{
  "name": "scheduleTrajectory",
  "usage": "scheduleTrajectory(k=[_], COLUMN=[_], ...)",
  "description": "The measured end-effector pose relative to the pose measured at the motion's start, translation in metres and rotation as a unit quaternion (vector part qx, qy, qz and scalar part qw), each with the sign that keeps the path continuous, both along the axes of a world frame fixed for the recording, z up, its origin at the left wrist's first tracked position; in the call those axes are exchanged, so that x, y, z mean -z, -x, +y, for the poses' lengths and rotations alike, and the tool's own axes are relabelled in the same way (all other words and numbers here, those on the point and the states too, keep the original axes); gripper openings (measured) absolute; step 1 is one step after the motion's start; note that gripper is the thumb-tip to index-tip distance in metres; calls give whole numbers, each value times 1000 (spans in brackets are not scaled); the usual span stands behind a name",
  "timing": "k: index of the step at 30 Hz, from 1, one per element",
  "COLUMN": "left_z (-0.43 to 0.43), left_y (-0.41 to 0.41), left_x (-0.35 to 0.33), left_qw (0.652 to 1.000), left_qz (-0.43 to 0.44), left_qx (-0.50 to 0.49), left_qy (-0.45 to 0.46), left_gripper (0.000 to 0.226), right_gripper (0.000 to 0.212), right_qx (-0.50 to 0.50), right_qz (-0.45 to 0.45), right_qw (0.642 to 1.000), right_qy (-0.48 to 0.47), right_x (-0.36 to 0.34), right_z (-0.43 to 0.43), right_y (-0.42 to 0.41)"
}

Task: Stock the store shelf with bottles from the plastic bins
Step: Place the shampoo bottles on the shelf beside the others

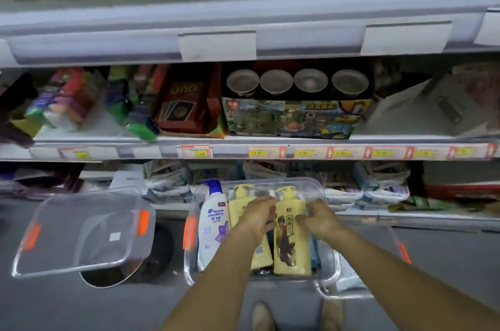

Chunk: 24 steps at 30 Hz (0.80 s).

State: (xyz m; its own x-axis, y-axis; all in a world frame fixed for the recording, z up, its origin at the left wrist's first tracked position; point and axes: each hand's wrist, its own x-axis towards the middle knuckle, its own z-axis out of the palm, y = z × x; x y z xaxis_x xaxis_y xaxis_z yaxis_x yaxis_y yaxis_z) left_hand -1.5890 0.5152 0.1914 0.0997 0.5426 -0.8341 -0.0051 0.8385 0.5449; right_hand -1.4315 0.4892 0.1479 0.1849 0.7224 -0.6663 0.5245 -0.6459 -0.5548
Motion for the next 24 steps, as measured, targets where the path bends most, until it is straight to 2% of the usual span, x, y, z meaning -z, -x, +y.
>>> scheduleTrajectory(k=[3, 7, 11, 16, 24], left_z=[-2, -3, -4, -5, -3], left_y=[-11, -21, -23, -16, -1], left_x=[21, 37, 41, 29, -16], left_qw=[998, 990, 986, 989, 997], left_qz=[0, -45, -40, -55, -65], left_qx=[-10, -83, -113, -72, -31], left_qy=[57, 103, 114, 119, 28], left_gripper=[30, 55, 63, 63, 37], right_gripper=[56, 45, 44, 27, 30], right_qx=[36, 67, 77, 94, 93], right_qz=[9, 31, 28, 41, 135], right_qw=[998, 995, 995, 993, 986], right_qy=[43, 69, 65, 55, -5], right_x=[16, 23, 25, 12, -47], right_z=[-9, -13, -15, -15, -8], right_y=[6, 20, 27, 23, -2])
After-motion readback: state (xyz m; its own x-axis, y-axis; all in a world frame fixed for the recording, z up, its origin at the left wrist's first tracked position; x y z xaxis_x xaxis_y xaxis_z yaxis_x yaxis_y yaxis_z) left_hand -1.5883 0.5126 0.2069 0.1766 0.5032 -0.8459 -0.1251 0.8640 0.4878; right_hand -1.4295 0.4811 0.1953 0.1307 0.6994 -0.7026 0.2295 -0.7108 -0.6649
